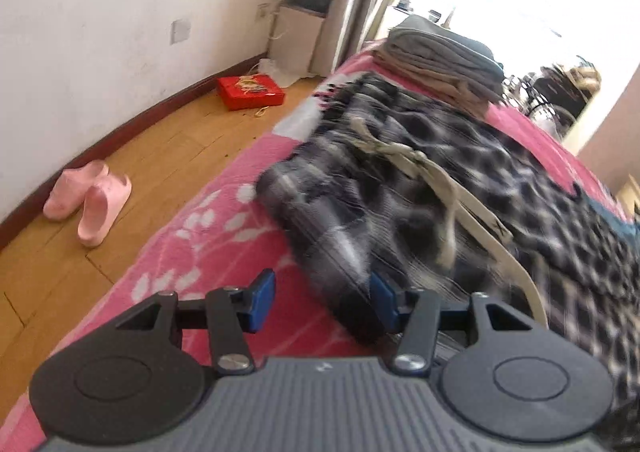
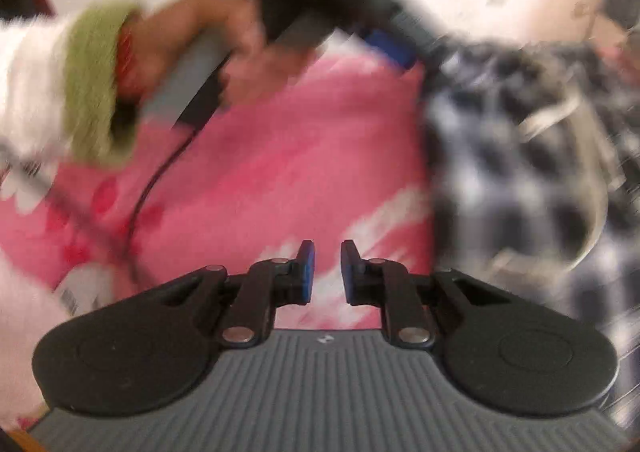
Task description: Fold clothes
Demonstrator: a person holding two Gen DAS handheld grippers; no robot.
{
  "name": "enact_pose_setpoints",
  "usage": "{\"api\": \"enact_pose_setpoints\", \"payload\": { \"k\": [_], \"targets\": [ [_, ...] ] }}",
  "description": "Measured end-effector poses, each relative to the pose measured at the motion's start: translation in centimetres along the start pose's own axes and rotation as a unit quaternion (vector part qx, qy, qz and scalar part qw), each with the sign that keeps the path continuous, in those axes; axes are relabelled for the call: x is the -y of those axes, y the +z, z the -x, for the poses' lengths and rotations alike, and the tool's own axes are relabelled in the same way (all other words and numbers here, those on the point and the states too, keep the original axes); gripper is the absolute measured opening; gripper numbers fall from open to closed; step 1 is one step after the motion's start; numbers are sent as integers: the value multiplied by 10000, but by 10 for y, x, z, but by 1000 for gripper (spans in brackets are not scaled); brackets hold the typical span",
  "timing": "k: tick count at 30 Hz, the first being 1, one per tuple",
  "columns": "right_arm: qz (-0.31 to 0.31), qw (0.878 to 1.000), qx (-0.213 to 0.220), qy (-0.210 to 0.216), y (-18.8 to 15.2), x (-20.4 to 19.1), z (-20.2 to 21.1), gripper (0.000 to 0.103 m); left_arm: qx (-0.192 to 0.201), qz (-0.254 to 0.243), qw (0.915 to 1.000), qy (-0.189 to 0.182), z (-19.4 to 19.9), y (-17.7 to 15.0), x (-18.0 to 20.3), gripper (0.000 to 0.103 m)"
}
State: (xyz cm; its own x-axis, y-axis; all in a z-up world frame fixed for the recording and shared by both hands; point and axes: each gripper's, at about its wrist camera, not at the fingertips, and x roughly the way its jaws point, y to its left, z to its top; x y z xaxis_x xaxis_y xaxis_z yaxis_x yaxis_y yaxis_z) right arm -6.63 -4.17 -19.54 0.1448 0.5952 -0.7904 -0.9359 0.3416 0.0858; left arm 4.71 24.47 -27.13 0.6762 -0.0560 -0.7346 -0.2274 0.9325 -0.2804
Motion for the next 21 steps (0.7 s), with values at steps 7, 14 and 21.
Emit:
{"api": "enact_pose_setpoints", "payload": {
  "k": [7,14,21],
  "targets": [
    [-228,9985,-280,-410,24,35,-42,21,108,184,9998,12,-6,6,-16,54],
    [-128,9993,164,-321,40,28,-24,26,134,597,9981,121,-22,15,-31,54],
    [-269,9991,182,-260,36,28,-28,30,140,984,9946,295,-23,17,-38,56]
  ]
}}
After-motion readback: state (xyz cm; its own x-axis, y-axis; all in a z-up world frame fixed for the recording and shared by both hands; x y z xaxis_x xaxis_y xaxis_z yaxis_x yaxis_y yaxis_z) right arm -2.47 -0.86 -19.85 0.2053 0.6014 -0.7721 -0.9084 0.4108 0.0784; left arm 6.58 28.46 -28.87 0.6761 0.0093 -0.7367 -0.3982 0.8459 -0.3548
